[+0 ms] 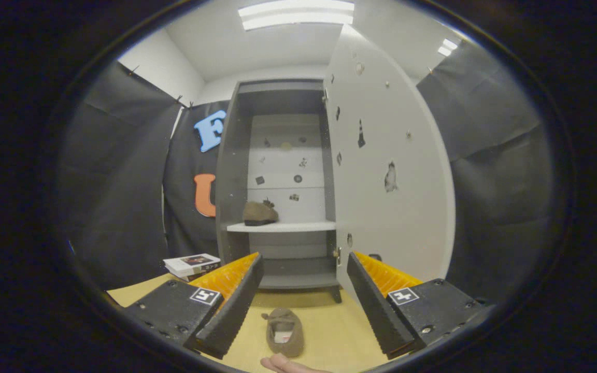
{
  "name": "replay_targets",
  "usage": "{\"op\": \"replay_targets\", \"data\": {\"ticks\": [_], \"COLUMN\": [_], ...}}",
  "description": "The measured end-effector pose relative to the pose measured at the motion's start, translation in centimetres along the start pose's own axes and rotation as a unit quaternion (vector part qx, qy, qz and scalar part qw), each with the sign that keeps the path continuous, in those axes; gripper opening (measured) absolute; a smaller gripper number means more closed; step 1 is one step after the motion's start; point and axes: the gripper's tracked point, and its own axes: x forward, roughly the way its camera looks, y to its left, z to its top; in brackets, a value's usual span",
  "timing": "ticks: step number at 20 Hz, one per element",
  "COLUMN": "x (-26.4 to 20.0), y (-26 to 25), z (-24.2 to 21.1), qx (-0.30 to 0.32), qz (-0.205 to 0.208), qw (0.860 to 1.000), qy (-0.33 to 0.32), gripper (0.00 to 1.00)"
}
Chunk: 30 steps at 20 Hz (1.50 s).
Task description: Open the shoe cabinet door, grab the shoes and put them into the shoe cabinet, then close the shoe cabinet door.
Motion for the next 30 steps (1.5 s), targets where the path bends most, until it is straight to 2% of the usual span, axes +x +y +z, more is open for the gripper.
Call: {"op": "replay_targets", "data": {"ticks": [4, 8, 12, 15, 17, 20, 21, 22, 23, 24, 26, 30], "x": [3.7, 6.0, 7.2, 8.4, 9.1, 12.4, 12.8, 13.1, 13.5, 13.6, 13.8, 13.2], "y": [1.9, 4.3, 5.9, 5.9, 5.9, 5.1, 5.5, 5.8, 5.9, 6.0, 6.1, 5.5], "z": [-7.8, -13.1, -18.8, -23.0, -25.2, -27.1, -27.9, -28.7, -28.5, -28.1, -27.4, -25.7], "qx": [-0.006, -0.01, -0.007, 0.002, 0.027, 0.021, 0.031, 0.054, 0.078, 0.082, 0.064, 0.043], "qz": [0.019, 0.055, 0.074, 0.059, 0.054, 0.028, 0.039, 0.047, 0.047, 0.054, 0.052, 0.042], "qw": [0.995, 0.989, 0.976, 0.963, 0.953, 0.952, 0.948, 0.94, 0.94, 0.944, 0.956, 0.967], "qy": [0.093, 0.136, 0.204, 0.263, 0.298, 0.304, 0.316, 0.332, 0.329, 0.314, 0.282, 0.249], "gripper": [1.0, 0.99, 0.95, 0.88, 0.76, 0.56, 0.49, 0.38, 0.34, 0.25, 0.11, 0.1]}}
